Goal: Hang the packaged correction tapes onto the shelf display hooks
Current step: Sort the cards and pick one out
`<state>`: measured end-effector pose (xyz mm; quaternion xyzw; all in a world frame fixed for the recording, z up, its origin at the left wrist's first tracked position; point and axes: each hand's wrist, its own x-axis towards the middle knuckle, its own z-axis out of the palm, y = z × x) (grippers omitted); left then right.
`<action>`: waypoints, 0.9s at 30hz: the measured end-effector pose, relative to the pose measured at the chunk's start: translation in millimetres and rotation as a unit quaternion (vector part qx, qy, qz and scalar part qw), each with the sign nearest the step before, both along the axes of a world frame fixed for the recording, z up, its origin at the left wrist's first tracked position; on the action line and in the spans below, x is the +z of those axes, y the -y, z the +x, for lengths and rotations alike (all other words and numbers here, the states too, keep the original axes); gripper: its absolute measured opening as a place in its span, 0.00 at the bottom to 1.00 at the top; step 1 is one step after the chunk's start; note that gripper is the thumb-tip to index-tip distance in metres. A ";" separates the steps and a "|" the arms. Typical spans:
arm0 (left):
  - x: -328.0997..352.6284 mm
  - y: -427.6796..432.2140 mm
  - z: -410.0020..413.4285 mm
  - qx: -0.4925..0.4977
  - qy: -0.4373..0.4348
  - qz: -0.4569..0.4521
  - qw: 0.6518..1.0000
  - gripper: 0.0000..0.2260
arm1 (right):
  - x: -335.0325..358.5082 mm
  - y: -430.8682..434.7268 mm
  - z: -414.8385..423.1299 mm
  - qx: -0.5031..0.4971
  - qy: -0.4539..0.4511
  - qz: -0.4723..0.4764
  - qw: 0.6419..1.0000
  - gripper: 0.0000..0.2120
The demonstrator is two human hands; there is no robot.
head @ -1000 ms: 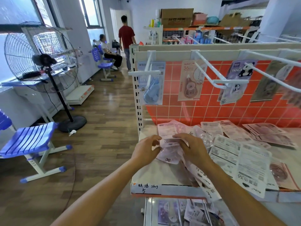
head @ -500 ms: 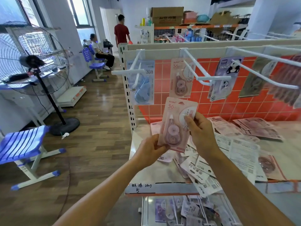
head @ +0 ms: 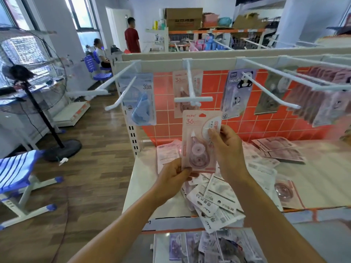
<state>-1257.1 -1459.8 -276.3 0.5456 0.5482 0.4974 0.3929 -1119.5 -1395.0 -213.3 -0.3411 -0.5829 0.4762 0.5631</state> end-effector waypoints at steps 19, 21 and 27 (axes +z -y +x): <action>24.2 28.0 9.3 0.079 -0.014 0.157 0.984 0.16 | 58.3 44.2 15.1 0.080 -0.030 0.204 0.975 0.06; 28.0 28.7 7.1 0.076 -0.017 0.159 0.984 0.19 | 60.0 44.5 13.2 0.068 -0.029 0.210 0.975 0.06; 27.5 27.1 2.5 0.070 -0.026 0.167 0.983 0.21 | 61.5 41.7 10.6 0.038 -0.021 0.214 0.976 0.06</action>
